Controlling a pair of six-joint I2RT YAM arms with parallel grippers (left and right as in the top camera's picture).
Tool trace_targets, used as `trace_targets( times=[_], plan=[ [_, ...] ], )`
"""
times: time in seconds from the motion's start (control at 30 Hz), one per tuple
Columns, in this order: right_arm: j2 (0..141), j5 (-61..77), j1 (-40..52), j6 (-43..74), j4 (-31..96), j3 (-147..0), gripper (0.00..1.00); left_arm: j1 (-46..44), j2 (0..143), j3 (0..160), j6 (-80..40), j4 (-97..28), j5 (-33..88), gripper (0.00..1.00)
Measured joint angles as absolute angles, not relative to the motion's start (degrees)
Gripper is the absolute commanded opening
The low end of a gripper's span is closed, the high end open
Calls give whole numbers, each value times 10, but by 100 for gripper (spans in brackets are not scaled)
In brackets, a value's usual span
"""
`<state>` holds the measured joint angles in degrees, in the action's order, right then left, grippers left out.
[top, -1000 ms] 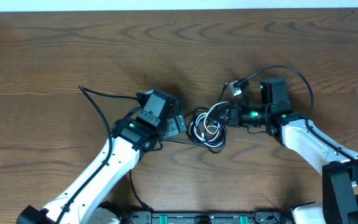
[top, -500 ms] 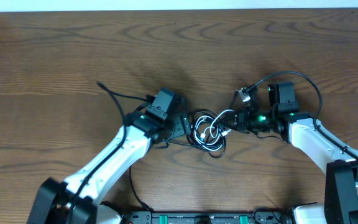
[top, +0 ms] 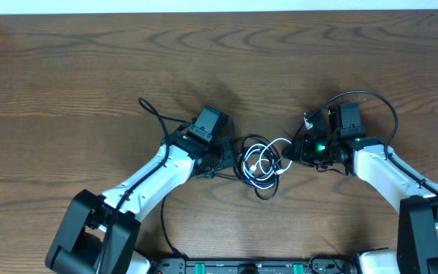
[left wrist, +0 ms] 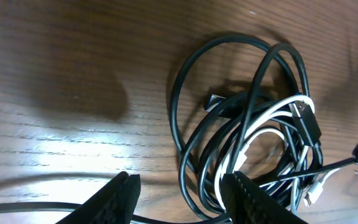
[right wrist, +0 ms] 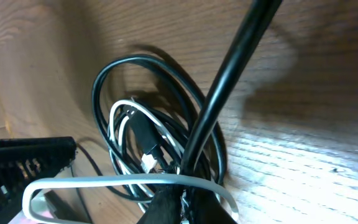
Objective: Untangle cables
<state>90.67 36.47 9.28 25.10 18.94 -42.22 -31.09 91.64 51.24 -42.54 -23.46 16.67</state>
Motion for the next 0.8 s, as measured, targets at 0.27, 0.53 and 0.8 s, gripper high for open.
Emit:
trace_targets(
  times=[0.27, 0.53, 0.8],
  plan=[
    [907, 355, 93, 251, 190, -422, 2, -364, 916, 512, -455, -205, 167, 49],
    [907, 344, 93, 251, 195, -422, 3, -413, 926, 512, -546, -204, 163, 41],
    [907, 333, 93, 251, 208, -422, 4, -422, 969, 512, -628, -195, 149, 36]
  ],
)
